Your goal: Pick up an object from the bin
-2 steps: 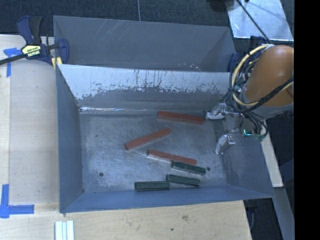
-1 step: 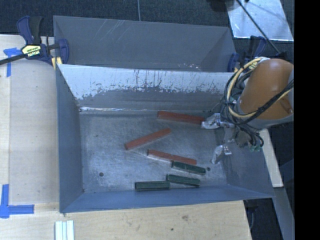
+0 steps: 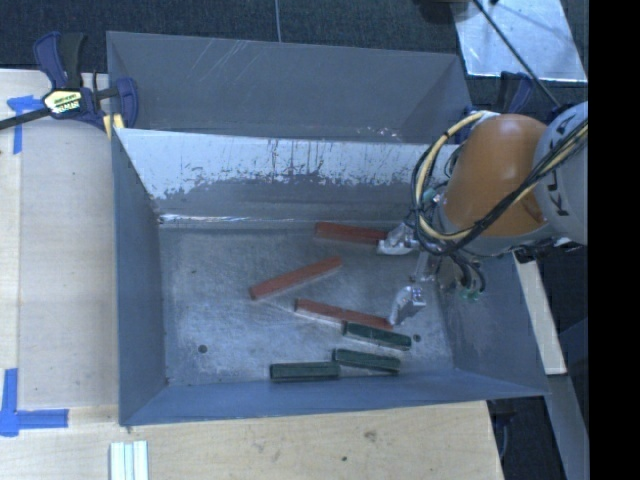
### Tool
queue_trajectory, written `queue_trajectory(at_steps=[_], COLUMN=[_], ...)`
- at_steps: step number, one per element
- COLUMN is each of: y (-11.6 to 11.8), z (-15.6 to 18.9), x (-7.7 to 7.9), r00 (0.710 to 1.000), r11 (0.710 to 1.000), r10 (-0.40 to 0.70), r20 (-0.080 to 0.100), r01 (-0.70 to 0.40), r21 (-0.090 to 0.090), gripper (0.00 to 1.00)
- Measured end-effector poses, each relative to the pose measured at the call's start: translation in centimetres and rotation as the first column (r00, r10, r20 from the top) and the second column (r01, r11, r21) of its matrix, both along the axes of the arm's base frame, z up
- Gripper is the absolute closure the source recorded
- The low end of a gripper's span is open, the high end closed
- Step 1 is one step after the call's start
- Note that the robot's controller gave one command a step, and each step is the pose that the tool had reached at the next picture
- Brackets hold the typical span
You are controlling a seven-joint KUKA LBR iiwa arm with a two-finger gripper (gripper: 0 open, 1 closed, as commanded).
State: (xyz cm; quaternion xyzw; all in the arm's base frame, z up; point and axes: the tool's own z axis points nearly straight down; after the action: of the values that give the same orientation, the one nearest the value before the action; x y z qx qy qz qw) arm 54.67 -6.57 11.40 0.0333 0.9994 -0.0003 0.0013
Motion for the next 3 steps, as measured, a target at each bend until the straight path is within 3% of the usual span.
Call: queue_trajectory(at_steps=[1, 2, 3], y=[2.4, 2.4, 4.5], z=[-3.2, -3.1, 16.7], x=[-3.8, -3.7, -3.5], r00=[0.999, 0.999, 0.999], r11=[0.999, 0.999, 0.999], r10=[0.042, 0.043, 0.048], r20=[0.011, 0.011, 0.009], r01=[-0.042, -0.043, -0.048], r21=[-0.001, -0.001, 0.0], gripper=[1.0, 1.0, 1.0])
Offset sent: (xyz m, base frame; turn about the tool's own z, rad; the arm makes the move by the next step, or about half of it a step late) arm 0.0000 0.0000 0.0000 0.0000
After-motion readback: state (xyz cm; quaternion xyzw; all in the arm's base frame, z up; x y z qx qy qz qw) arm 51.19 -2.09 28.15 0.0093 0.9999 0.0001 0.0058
